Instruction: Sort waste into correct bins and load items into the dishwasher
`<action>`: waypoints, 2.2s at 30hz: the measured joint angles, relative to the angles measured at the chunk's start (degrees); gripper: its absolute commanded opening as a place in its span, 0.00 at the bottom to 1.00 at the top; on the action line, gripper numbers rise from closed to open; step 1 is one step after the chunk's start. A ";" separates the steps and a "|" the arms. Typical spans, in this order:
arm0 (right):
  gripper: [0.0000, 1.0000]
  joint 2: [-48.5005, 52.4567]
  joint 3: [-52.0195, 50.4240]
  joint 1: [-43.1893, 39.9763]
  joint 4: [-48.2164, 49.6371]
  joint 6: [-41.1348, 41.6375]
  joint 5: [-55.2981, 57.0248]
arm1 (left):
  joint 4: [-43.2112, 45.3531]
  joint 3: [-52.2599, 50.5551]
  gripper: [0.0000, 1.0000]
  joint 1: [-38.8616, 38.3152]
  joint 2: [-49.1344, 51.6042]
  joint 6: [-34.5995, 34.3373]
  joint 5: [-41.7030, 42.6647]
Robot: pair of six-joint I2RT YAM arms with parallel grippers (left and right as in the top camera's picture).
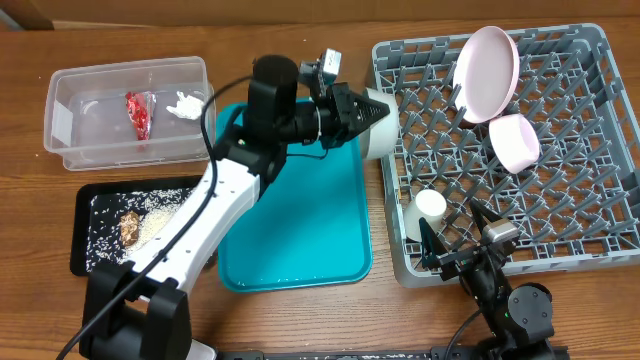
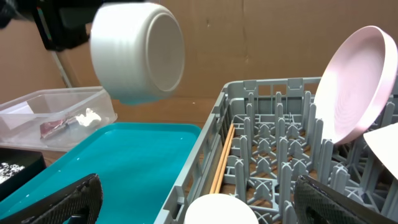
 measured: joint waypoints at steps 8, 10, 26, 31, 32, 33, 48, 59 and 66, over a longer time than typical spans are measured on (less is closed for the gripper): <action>1.00 0.00 0.00 0.00 0.04 0.02 0.00 | 32.96 -2.14 0.04 -5.42 8.44 -11.58 -3.72; 1.00 0.00 0.00 0.00 0.04 0.02 0.00 | 35.52 -2.14 0.04 -6.73 11.19 -14.99 -4.28; 1.00 0.00 0.00 0.00 0.02 0.02 0.00 | 53.20 7.23 0.04 -9.27 32.28 -21.73 -3.19; 1.00 0.00 0.00 -0.02 0.04 -0.02 -0.02 | 52.50 8.66 0.04 -8.61 32.28 -20.20 -2.08; 1.00 0.00 0.00 0.00 0.02 0.02 -0.02 | 51.39 8.66 0.04 -8.28 32.28 -19.89 -1.79; 1.00 0.00 0.00 0.00 0.02 0.02 0.00 | 49.92 8.66 0.04 -7.89 32.28 -19.45 -1.55; 1.00 0.00 0.00 -0.02 0.00 0.02 -0.02 | 46.34 8.98 1.00 -4.85 32.28 -12.81 1.60; 1.00 0.00 0.00 0.00 0.02 0.02 -0.02 | 46.36 8.98 1.00 3.74 32.28 -15.50 8.24; 1.00 0.00 0.00 -0.02 0.00 0.02 -0.02 | 41.64 8.98 1.00 6.95 32.28 -16.70 14.03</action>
